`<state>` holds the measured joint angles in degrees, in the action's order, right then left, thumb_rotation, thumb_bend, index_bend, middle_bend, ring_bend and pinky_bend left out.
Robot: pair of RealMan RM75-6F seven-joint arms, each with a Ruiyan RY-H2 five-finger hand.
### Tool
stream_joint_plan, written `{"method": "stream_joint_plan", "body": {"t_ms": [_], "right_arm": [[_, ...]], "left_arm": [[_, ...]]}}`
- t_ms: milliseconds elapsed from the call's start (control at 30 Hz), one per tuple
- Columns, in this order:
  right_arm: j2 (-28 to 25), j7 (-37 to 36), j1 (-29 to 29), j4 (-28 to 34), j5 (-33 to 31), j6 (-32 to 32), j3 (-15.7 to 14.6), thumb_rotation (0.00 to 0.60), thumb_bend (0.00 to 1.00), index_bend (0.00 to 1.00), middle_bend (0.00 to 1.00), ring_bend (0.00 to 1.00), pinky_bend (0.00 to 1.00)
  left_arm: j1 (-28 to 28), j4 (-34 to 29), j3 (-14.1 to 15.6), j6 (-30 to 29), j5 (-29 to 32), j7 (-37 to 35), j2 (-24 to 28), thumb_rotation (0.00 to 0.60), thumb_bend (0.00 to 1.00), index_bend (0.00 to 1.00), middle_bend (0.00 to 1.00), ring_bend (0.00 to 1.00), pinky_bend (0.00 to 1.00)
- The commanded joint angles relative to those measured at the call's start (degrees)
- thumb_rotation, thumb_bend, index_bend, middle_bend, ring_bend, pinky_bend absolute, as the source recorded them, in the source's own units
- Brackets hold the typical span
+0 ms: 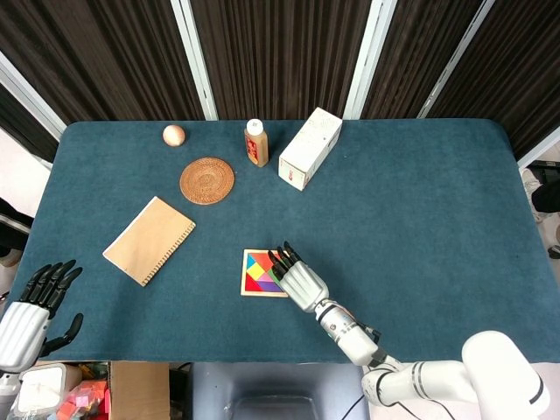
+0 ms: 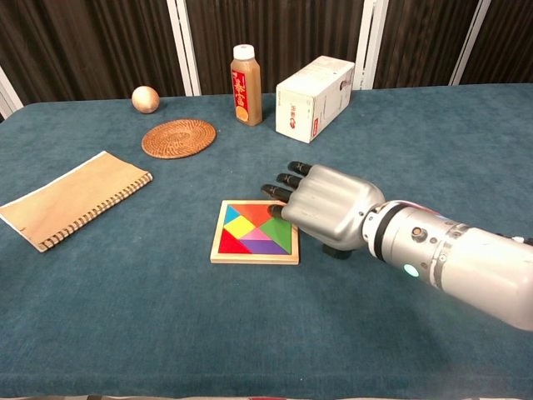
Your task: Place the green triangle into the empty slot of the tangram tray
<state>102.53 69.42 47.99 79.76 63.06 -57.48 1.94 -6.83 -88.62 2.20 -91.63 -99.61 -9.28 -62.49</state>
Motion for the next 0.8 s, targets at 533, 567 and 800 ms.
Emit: {"method": "stream_joint_plan", "body": {"t_ms": [533, 567, 800], "right_arm": [[-21.75, -29.35, -17.34, 20.46, 19.37, -23.77, -10.29, 0.600, 0.25, 0.00, 0.00, 0.00, 0.00], [-25.32, -31.95, -21.01, 21.94, 20.15, -27.71, -12.76, 0.600, 0.24, 0.00, 0.00, 0.00, 0.00], [-31.72, -56.42, -39.78, 11.60, 23.24, -47.50, -18.05, 0.600, 0.16, 0.00, 0.00, 0.00, 0.00]], "left_arm": [[0.78, 1.05, 0.34, -1.32, -0.38, -0.59, 0.08, 0.600, 0.48, 0.00, 0.03, 0.02, 0.07], [0.94, 0.95, 0.31, -1.41, -0.25, 0.10, 0.01, 0.600, 0.48, 0.00, 0.03, 0.02, 0.07], [0.98, 0.21, 0.54, -0.31, -0.71, 5.85, -1.52, 0.600, 0.48, 0.00, 0.03, 0.02, 0.07]]}}
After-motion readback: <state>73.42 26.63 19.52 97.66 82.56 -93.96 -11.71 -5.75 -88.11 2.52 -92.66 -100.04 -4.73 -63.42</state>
